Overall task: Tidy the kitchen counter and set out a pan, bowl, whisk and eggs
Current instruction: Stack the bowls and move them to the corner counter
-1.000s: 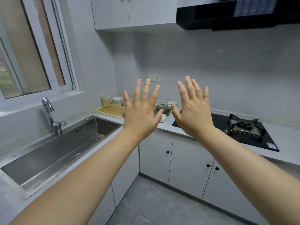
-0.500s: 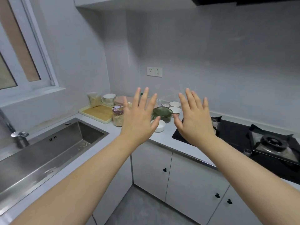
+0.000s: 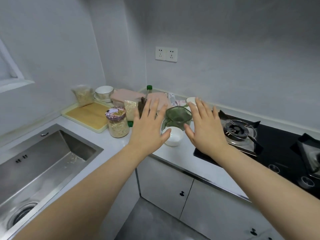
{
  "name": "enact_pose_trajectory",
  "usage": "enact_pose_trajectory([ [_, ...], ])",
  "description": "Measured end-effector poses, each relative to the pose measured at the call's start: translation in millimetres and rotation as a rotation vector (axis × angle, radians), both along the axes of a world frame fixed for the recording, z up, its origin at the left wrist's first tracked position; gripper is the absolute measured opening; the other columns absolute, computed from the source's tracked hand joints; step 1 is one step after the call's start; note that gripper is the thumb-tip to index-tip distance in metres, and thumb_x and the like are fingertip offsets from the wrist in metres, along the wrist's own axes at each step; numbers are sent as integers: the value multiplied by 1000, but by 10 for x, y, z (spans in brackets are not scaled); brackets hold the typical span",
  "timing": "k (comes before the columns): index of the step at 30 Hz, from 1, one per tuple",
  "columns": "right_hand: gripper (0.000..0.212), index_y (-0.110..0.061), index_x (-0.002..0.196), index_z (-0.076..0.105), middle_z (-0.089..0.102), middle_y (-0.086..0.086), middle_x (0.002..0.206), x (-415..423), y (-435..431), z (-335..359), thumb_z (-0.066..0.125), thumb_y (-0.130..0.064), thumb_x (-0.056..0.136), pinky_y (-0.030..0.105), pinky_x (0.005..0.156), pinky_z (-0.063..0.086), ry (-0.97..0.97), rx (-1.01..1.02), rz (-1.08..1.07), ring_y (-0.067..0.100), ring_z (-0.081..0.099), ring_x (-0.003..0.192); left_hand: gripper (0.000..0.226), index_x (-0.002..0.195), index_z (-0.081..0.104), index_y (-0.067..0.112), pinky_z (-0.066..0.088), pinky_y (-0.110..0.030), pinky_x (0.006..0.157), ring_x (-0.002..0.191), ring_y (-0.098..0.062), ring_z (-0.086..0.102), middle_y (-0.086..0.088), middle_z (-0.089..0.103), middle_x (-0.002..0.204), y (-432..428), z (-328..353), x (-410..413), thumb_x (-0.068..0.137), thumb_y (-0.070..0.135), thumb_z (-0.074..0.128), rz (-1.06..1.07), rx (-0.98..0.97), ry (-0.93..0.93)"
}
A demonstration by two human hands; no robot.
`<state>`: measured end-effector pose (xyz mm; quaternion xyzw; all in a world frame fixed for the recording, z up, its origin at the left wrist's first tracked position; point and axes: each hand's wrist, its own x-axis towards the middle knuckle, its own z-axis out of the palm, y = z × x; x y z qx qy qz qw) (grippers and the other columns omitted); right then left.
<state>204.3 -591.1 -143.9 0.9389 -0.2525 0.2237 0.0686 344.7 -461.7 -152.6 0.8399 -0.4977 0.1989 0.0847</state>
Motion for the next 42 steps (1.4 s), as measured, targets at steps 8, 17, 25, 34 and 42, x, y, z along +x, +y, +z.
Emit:
enact_pose_trajectory([
  [8,71,-3,140,39,37,18,148,654,-543,-513,28,-47,86,54,106,31,54,159,-102,35,37,135,76,152,11,18,6,-43,118,147,-24,-2,-7,2,160,-707,-587,808,91,48,45,-179,101,252],
  [17,63,-6,147,25,34,15,149,866,-1008,-1232,43,-38,96,44,109,32,182,429,-168,32,35,134,53,142,37,17,42,-36,98,121,-26,49,-6,46,140,-1210,-1339,951,91,20,49,-22,124,944],
  [25,54,-10,142,36,52,13,135,1038,-1452,-1675,49,-34,95,30,90,41,73,1212,-434,29,53,118,47,140,39,17,58,-45,72,96,-39,64,-14,55,125,-1592,-1765,1046,94,17,44,295,-67,1517],
  [34,24,3,98,59,64,16,87,1047,-1999,-1802,46,-17,94,45,82,52,-182,1406,-502,33,64,78,37,135,48,14,54,-28,50,96,-36,61,-13,55,114,-1676,-1958,1044,101,22,39,330,-313,1581],
  [42,24,-11,113,37,60,17,86,1431,-2640,-1786,43,-30,99,41,75,54,-573,1859,-640,28,63,74,13,106,55,18,56,-32,61,55,-19,63,-9,64,57,-1635,-2116,1040,98,27,49,393,-496,1707],
])
